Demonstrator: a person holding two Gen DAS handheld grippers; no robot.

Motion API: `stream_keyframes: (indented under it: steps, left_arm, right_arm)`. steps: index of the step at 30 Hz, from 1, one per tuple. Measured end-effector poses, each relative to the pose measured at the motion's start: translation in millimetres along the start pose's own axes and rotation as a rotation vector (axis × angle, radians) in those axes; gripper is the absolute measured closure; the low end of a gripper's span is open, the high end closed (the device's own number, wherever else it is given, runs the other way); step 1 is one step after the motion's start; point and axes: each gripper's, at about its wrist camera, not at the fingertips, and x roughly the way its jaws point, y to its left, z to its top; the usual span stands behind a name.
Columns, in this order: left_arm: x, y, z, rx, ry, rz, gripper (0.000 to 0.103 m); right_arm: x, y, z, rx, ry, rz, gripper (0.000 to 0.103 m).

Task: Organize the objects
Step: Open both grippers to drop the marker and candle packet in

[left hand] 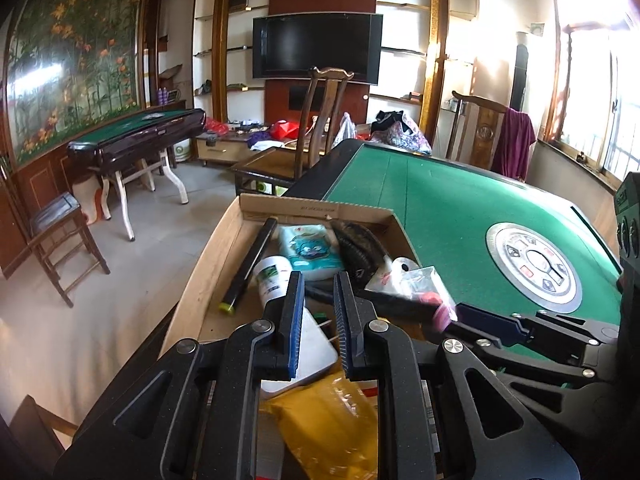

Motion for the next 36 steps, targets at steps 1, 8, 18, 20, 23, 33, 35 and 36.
stream_keyframes:
  steps: [1, 8, 18, 20, 23, 33, 35, 36]
  left_arm:
    - [1.3, 1.9, -1.0, -0.003, 0.003, -0.001, 0.088]
    - [6.2, 10.8, -4.4, -0.022, 0.012, 0.004, 0.088]
    - [7.0, 15.4, -9.0, -0.026, 0.013, 0.022, 0.088]
    - [4.3, 14.9, -9.7, -0.024, 0.002, 0.026, 0.088]
    - [-0.3, 13.7, -9.3, -0.02, -0.01, 0.026, 0.088]
    - [-22.2, 4.8, -9.9, 0.004, -0.077, 0.065, 0.054]
    - [-30.7, 2.7, -10.9, 0.015, -0.112, 0.083, 0.042]
    - [-36.0, 1.6, -12.3, 0.021, -0.129, 0.095, 0.034]
  right_arm:
    - [3.9, 1.6, -0.4, -0.002, 0.007, 0.001, 0.076]
    - [21.8, 14.3, -1.5, -0.026, 0.022, -0.006, 0.076]
    - [25.8, 27.4, -9.9, -0.086, 0.024, -0.018, 0.074]
    - [21.5, 26.7, -11.6, -0.089, 0.02, -0.014, 0.074]
    - [13.5, 27.3, -12.8, -0.099, 0.001, -0.008, 0.071]
    - [-32.5, 22.3, -25.7, -0.136, -0.122, -0.022, 0.043]
    - [-42.1, 19.0, -30.5, -0.13, -0.154, -0.034, 0.031]
    - [-46.8, 16.6, -32.9, -0.126, -0.169, -0.041, 0.028]
